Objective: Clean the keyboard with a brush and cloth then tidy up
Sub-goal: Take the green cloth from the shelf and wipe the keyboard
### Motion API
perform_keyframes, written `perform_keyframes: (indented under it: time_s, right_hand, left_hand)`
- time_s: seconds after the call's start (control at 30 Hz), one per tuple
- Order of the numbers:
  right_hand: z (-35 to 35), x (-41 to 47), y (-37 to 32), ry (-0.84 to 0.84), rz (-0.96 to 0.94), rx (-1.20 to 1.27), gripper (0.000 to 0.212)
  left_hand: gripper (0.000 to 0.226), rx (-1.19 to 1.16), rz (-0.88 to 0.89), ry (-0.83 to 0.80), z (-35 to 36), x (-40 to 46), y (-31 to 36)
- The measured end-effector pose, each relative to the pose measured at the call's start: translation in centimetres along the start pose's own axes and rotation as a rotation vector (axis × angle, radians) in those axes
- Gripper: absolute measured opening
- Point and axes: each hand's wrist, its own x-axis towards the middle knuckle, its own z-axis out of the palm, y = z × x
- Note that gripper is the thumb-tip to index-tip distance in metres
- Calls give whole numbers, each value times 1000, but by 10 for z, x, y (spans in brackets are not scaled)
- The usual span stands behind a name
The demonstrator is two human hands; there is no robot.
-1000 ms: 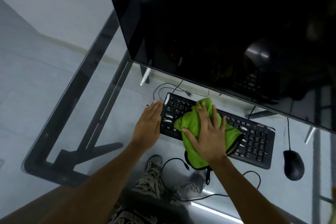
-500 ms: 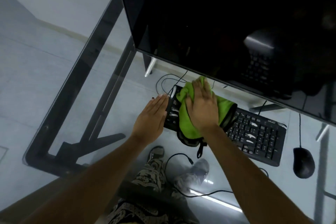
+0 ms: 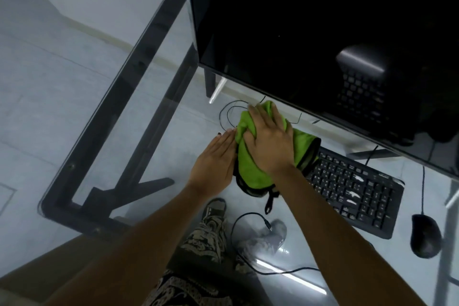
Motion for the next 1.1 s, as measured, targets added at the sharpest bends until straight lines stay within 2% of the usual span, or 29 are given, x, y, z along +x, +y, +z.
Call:
perform_keyframes:
  time_s: [0.13,0.23,0.3,0.43,0.53,0.6,0.7,0.77,0.83,0.9,0.97,1.03,1.1]
  right_hand:
    - [7,-28,-5,95,19,77,53]
    - [15,-57,0,122,-34,-11,48]
    - [13,-46,1,135,-20,-66,46]
    - [4,-4,-21,149,153,-26,43]
    - [10,-9,-36,200,102,-76,42]
    - [8,-19,-19,246,101,-71,45]
    - [2,-42,29,264,324,-24,51]
    - [1,-53,49,287,454,26,47]
    - [0,-48,40,309,515,56,40]
    - [-1,-29,8,266,557,71,53]
    - [-1,-13,-25,170,529,58,71]
    - [7,-7,-41,111,454,39,68]
    - [6,-12,-29,127,385,18,59]
  left_hand:
    - [49,-8,4,5,-2,-1,2]
    - [50,-16,7,2,-4,0,3]
    - [49,-14,2,-2,-4,0,3]
    - [52,5,-1,-23,-3,0,0]
    - [56,36,23,-14,-3,0,1]
    - [52,32,29,-10,-4,1,3]
    - [50,46,-5,-5,-1,0,1]
    - [51,55,-14,-20,0,-1,1]
    - [50,52,-15,-24,1,-1,2]
    - [50,51,-10,-26,1,0,1]
    - [53,50,9,-38,1,-1,-1]
    - [57,48,27,-36,1,-1,-2]
    - [55,57,18,-30,0,-2,-2]
